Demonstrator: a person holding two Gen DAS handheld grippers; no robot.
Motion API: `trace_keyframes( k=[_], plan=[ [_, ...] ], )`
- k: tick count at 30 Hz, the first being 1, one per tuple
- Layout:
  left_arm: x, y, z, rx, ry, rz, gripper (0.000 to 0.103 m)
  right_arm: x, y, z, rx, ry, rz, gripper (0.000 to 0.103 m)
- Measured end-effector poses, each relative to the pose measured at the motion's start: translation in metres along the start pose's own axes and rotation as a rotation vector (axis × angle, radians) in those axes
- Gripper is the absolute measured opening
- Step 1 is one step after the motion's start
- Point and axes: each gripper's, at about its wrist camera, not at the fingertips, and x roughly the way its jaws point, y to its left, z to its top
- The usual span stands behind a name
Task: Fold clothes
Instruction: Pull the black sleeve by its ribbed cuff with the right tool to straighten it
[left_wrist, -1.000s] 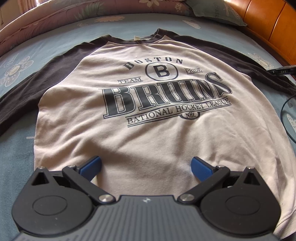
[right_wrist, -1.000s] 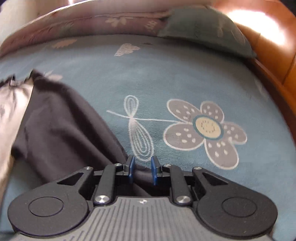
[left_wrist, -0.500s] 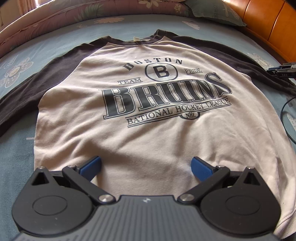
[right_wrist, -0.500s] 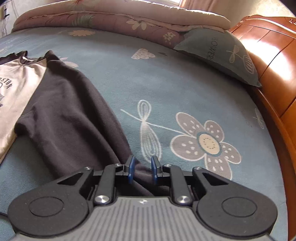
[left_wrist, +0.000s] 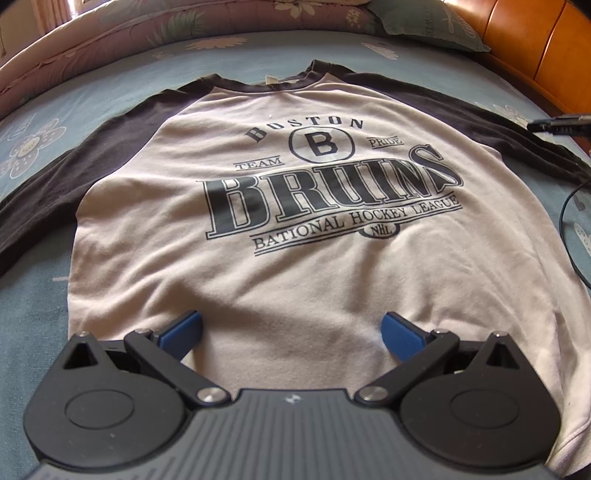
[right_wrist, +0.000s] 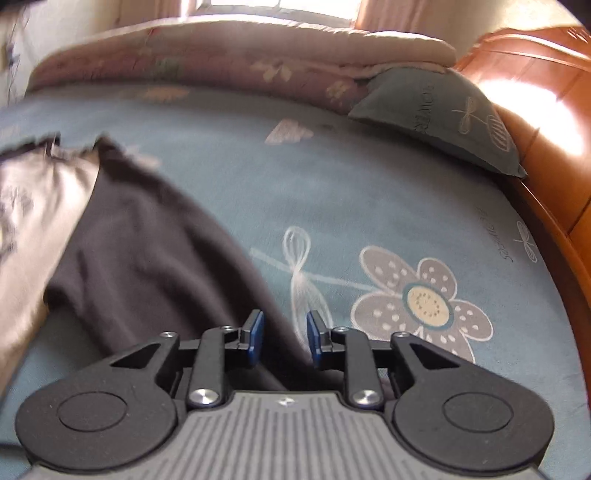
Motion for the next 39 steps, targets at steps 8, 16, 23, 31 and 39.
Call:
trace_keyframes(
  k=[8,16,23,31,39],
  plan=[
    [0.000,0.000,0.000,0.003,-0.002,-0.001,0.102,0.016,-0.004,-0.006,0.051,0.039,0.029,0.033],
    [0.001,-0.001,0.002,0.004,0.002,0.001,0.102,0.018,0.001,-0.001,0.040,0.036,0.047,0.033],
    [0.000,-0.001,-0.001,0.003,-0.009,0.002,0.102,0.030,-0.022,0.004,0.211,0.026,0.113,0.033],
    [0.000,-0.001,-0.002,0.005,-0.016,0.004,0.102,0.032,0.013,-0.005,0.031,0.019,0.039,0.033],
    [0.000,-0.001,-0.002,0.003,-0.020,0.008,0.102,0.026,0.032,-0.008,-0.112,0.004,0.010,0.026]
  ],
)
